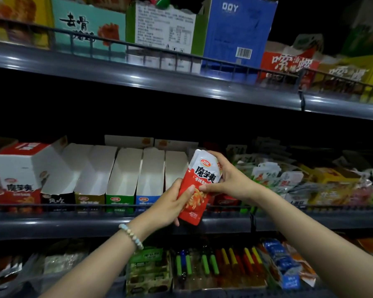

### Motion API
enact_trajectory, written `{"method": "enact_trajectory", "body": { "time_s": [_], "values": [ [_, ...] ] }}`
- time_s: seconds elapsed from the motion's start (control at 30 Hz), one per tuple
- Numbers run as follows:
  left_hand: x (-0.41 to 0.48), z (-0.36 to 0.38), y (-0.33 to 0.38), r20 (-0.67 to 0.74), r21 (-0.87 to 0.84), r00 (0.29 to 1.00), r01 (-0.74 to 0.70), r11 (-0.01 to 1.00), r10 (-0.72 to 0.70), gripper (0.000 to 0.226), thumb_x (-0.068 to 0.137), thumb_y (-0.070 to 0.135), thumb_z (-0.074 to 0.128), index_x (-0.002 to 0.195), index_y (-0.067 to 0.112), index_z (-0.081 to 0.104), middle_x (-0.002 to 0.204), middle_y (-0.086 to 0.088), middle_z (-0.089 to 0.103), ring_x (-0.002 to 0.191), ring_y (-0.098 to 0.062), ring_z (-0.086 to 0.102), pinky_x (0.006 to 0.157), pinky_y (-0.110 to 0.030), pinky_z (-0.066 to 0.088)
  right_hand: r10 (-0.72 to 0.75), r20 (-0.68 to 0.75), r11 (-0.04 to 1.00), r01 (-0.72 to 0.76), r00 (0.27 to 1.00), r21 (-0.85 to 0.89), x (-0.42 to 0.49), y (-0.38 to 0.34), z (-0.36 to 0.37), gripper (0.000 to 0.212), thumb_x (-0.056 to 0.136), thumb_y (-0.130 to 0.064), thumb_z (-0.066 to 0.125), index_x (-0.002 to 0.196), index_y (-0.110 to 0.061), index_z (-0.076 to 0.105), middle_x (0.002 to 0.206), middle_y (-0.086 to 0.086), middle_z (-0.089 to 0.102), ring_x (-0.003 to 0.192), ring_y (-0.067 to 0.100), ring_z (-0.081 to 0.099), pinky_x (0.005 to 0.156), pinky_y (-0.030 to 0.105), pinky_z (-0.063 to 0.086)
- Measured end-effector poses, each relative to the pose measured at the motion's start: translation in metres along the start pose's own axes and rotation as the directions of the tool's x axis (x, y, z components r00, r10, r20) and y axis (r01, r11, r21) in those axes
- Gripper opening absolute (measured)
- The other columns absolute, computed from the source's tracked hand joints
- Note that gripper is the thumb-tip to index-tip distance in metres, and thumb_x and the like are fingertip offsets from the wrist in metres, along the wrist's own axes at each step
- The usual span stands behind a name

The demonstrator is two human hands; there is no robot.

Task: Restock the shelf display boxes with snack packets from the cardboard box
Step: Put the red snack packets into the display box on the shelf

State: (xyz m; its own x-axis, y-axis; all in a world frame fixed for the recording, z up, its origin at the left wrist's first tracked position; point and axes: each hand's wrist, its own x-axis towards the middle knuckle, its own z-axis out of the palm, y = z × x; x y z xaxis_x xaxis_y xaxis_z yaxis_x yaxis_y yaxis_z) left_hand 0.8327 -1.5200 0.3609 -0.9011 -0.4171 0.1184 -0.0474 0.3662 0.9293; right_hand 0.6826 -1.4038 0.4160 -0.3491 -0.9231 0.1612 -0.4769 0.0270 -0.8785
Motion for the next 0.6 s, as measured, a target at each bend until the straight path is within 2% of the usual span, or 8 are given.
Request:
{"method": "enact_trajectory", "body": {
  "time_s": [0.07,0.1,0.17,0.2,0.27,0.33,0.47,0.6],
  "values": [
    [0.013,0.000,-0.001,-0.026,-0.015,1.000,-0.010,1.000,0.009,0.062,0.084,0.059,0.036,0.136,0.026,0.029,0.124,0.002,0.054,0.100,-0.008,0.061,0.061,-0.023,0.052,-0.014,-0.061,1.000,0.015,0.998,0.020,0.004,0.005,-0.011,0.081,0.075,0.002,0.075,0.137,-0.027,0.032,0.122,0.009,0.058,0.103,0.022,0.066,0.082,0.040,0.058],
    [0.018,-0.003,-0.002,-0.076,0.017,0.997,-0.013,1.000,0.015,0.071,0.081,0.062,0.034,0.142,0.025,0.025,0.129,0.002,0.051,0.106,-0.009,0.058,0.076,-0.027,0.054,-0.031,-0.105,0.999,0.032,0.994,0.015,0.007,0.007,-0.018,0.081,0.074,0.004,0.075,0.135,-0.028,0.033,0.121,0.009,0.059,0.102,0.020,0.067,0.081,0.037,0.058],
    [0.031,-0.012,-0.010,-0.233,0.197,0.972,0.004,0.980,0.042,0.073,0.087,0.061,0.033,0.148,0.022,0.020,0.144,0.001,0.040,0.129,-0.015,0.043,0.106,-0.038,0.040,-0.073,-0.197,0.997,0.069,0.978,-0.023,0.015,0.011,-0.035,0.081,0.073,0.003,0.076,0.132,-0.032,0.034,0.121,0.005,0.059,0.101,0.016,0.067,0.078,0.032,0.058],
    [0.036,-0.016,-0.015,-0.298,0.301,0.953,0.038,0.953,0.056,0.070,0.092,0.057,0.034,0.150,0.021,0.018,0.152,0.000,0.030,0.139,-0.017,0.030,0.114,-0.038,0.029,-0.086,-0.236,0.996,0.077,0.968,-0.048,0.020,0.013,-0.043,0.081,0.073,0.001,0.077,0.133,-0.032,0.033,0.121,0.003,0.059,0.101,0.015,0.067,0.078,0.032,0.058],
    [0.046,-0.020,-0.025,-0.346,0.423,0.937,0.104,0.900,0.054,0.070,0.096,0.052,0.037,0.152,0.020,0.010,0.160,0.001,0.012,0.146,-0.015,0.009,0.117,-0.035,0.014,-0.091,-0.306,0.994,0.071,0.948,-0.078,0.031,0.018,-0.057,0.084,0.073,-0.002,0.078,0.138,-0.026,0.030,0.121,0.003,0.059,0.100,0.016,0.067,0.079,0.034,0.059],
    [0.057,-0.018,-0.033,-0.333,0.475,0.942,0.132,0.870,0.038,0.075,0.095,0.054,0.040,0.153,0.022,0.005,0.161,0.004,0.003,0.147,-0.014,0.001,0.118,-0.034,0.009,-0.081,-0.356,0.996,0.066,0.931,-0.056,0.042,0.024,-0.067,0.082,0.073,-0.002,0.078,0.137,-0.018,0.031,0.119,0.008,0.062,0.099,0.017,0.067,0.080,0.035,0.058],
    [0.074,-0.006,-0.041,-0.353,0.501,0.934,0.137,0.855,0.057,0.089,0.088,0.062,0.046,0.153,0.021,0.001,0.161,0.005,-0.004,0.147,-0.014,-0.006,0.119,-0.034,0.004,-0.103,-0.396,0.990,0.056,0.912,-0.130,0.061,0.035,-0.070,0.070,0.075,-0.006,0.077,0.131,-0.017,0.036,0.116,-0.002,0.059,0.099,0.007,0.062,0.075,0.017,0.055],
    [0.084,0.006,-0.050,-0.411,0.461,0.912,0.196,0.866,0.012,0.109,0.079,0.071,0.053,0.152,0.020,-0.010,0.160,0.003,-0.014,0.147,-0.015,-0.011,0.119,-0.035,0.001,-0.208,-0.375,0.950,0.095,0.903,-0.298,0.080,0.049,-0.065,0.082,0.075,-0.010,0.078,0.142,-0.019,0.032,0.133,-0.005,0.047,0.124,0.008,0.044,0.101,0.025,0.042]
  ]
}}
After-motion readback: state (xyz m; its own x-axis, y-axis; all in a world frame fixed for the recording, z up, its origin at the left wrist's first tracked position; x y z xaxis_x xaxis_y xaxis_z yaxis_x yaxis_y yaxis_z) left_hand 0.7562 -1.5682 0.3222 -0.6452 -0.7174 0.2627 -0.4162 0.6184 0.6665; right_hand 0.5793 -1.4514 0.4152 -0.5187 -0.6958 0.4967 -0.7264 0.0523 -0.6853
